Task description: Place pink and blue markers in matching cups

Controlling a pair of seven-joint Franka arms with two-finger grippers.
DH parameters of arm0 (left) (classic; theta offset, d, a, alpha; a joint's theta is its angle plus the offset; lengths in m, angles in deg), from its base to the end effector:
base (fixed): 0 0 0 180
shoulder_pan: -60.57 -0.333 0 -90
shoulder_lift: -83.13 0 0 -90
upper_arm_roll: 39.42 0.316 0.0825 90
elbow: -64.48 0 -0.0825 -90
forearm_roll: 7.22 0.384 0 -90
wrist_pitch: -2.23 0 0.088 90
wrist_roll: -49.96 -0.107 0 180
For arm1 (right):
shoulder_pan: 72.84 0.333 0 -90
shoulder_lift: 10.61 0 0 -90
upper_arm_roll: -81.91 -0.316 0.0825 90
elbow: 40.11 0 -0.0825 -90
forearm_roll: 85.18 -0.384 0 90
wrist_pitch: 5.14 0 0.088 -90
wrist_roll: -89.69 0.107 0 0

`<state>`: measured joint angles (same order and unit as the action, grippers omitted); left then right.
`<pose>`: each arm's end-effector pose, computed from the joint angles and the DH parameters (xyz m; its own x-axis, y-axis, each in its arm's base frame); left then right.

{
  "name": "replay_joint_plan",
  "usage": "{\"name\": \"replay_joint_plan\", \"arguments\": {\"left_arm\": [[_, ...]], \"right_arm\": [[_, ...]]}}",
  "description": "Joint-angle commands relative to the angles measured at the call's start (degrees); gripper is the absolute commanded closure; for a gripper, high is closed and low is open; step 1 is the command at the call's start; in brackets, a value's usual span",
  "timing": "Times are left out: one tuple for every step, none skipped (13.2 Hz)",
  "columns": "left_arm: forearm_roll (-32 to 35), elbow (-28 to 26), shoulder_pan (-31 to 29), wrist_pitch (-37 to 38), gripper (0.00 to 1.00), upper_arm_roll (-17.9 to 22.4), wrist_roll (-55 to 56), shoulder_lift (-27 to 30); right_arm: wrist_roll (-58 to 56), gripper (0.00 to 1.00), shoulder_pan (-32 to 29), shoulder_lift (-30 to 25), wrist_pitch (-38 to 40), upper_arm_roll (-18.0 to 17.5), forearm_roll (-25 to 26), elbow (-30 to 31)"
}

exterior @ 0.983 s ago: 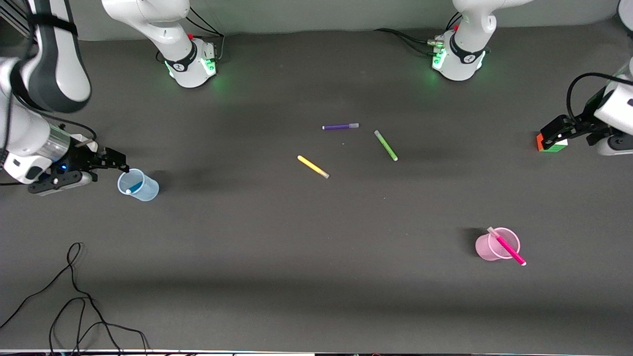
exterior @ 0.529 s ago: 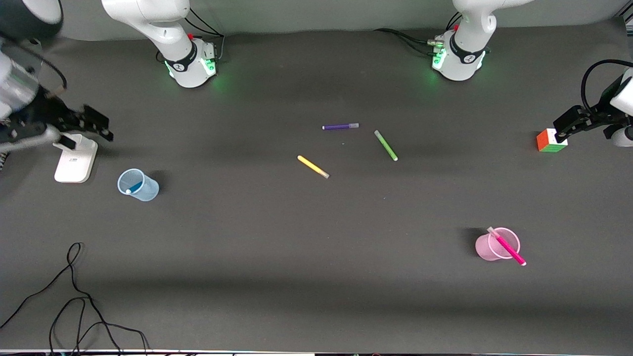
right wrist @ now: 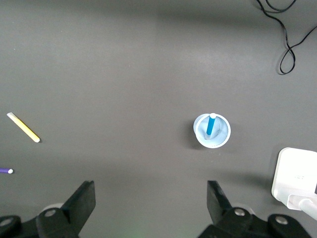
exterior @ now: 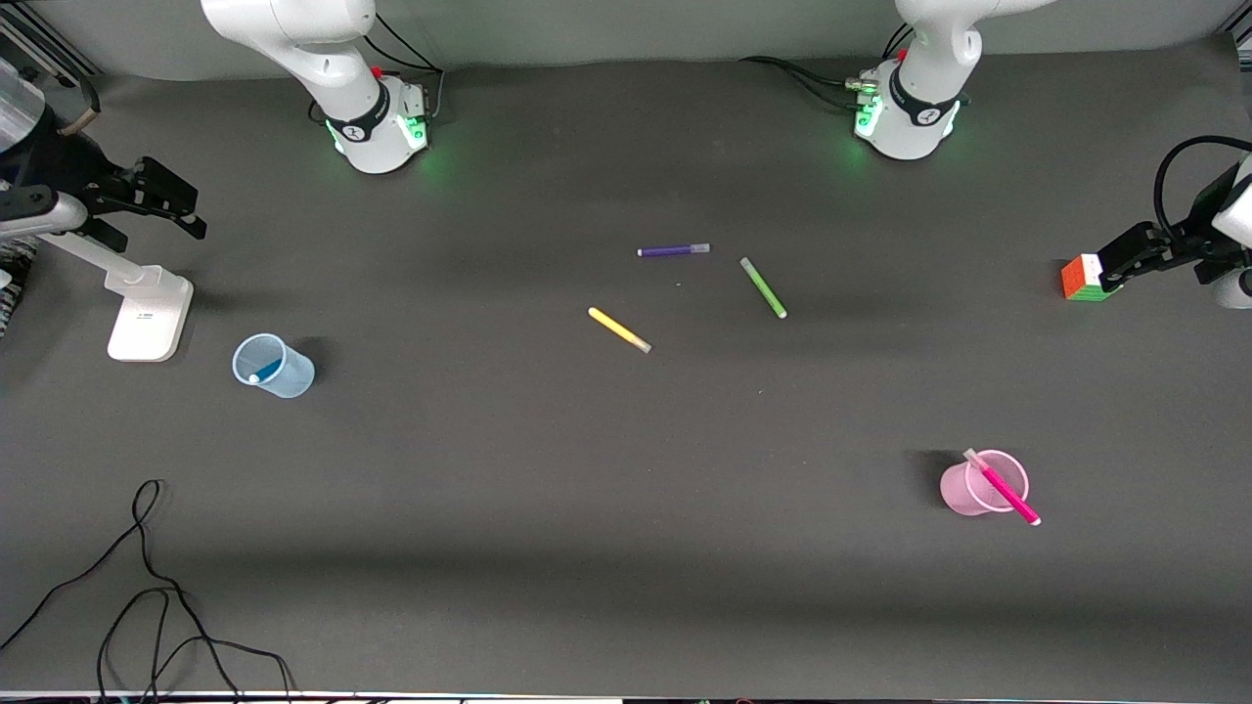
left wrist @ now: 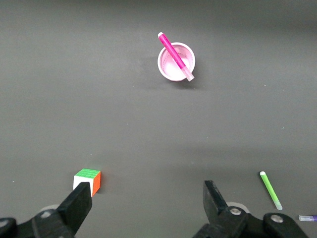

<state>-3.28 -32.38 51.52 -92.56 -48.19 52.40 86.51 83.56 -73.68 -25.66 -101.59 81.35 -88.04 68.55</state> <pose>0.5426 0.0072 0.6073 0.9988 0.0417 0.0252 0.0435 -0.9961 -0.0765 0.4793 0.0030 0.6153 0.9939 0.0960 0.0542 0.0983 -0.9943 -0.0417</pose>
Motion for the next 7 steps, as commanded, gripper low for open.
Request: {"name": "replay_joint_plan", "arguments": {"left_arm": [[0.7,1.6,0.4,1.6,0.00,0.3,-0.9,-0.4],[0.7,1.5,0.4,1.6,0.00,0.2,-0.9,-0.4],[0.7,1.5,0.4,1.8,0.00,0.2,-0.9,-0.4],[0.7,1.5,0.4,2.2,0.00,0.2,-0.9,-0.5],[0.7,1.5,0.4,2.2,0.00,0.2,-0.9,-0.5],[0.7,1.6,0.4,2.2,0.00,0.2,-0.9,-0.5],[0.7,1.5,0.5,2.2,0.00,0.2,-0.9,-0.5]], "right_arm": [[2.3,0.00,-0.2,2.8,1.4,-0.5,1.2,-2.6],[3.1,0.00,-0.2,4.0,1.4,-0.6,1.2,-3.1],[3.7,0.00,-0.2,4.9,1.4,-0.6,1.4,-4.1],[3.8,0.00,-0.1,5.5,1.4,-0.6,1.4,-4.5],[4.0,0.00,-0.1,5.5,1.4,-0.6,1.5,-4.7],[5.5,0.00,0.0,5.4,1.4,-0.6,1.5,-5.3],[7.0,0.00,0.0,5.5,1.5,-0.7,1.5,-5.7]]}}
